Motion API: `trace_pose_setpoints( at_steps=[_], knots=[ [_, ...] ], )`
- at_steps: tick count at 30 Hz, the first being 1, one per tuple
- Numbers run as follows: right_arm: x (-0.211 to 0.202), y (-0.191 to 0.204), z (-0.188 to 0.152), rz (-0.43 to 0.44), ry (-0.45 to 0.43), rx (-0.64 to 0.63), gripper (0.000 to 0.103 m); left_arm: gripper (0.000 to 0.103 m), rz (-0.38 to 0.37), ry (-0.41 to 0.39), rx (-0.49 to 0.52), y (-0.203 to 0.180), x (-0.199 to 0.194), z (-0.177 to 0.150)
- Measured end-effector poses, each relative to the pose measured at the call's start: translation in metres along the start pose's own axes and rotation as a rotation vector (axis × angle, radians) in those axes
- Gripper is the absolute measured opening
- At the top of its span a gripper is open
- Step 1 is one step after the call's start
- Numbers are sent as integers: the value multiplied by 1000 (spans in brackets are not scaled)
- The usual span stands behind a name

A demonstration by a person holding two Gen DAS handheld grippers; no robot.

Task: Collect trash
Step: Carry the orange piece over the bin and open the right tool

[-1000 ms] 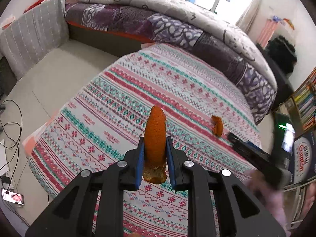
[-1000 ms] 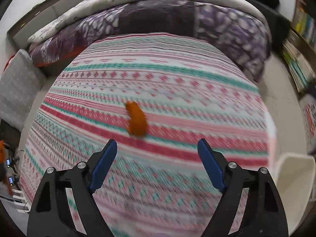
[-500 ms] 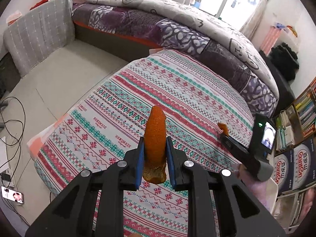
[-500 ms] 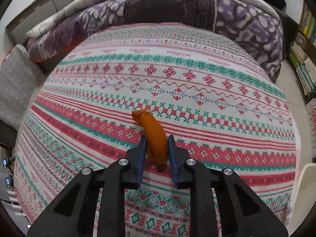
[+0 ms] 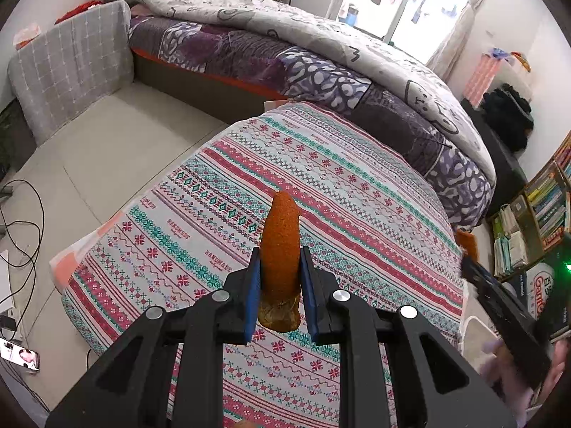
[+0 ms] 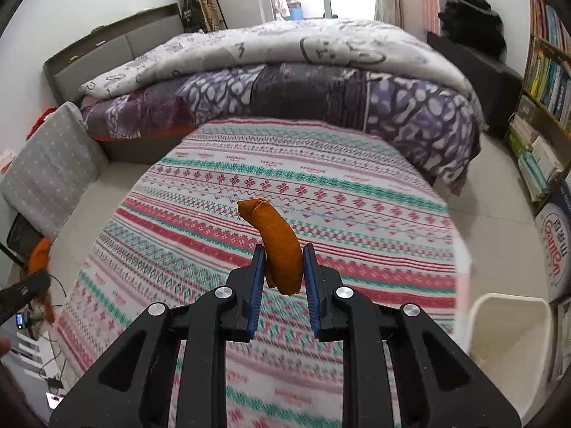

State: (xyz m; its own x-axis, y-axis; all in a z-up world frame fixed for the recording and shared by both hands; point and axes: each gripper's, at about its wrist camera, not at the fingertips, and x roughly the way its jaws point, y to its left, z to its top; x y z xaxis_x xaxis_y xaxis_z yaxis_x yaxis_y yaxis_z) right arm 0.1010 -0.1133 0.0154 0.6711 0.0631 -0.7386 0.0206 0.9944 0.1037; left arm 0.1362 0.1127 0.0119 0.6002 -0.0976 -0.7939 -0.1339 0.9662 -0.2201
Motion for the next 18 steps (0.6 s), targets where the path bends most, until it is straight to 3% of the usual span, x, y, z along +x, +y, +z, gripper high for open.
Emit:
trace_pose_setpoints(
  at_steps=[6, 13, 18],
  knots=[
    [-30, -31, -17, -5, -14, 37, 21, 21, 3, 17, 24, -9, 5, -10],
    [-26, -81, -45, -53, 5, 153, 21, 21, 23, 37, 81, -29, 16, -24],
    [-30, -111, -46, -72, 5, 249, 21, 21, 22, 32, 123, -52, 21, -30]
  ],
)
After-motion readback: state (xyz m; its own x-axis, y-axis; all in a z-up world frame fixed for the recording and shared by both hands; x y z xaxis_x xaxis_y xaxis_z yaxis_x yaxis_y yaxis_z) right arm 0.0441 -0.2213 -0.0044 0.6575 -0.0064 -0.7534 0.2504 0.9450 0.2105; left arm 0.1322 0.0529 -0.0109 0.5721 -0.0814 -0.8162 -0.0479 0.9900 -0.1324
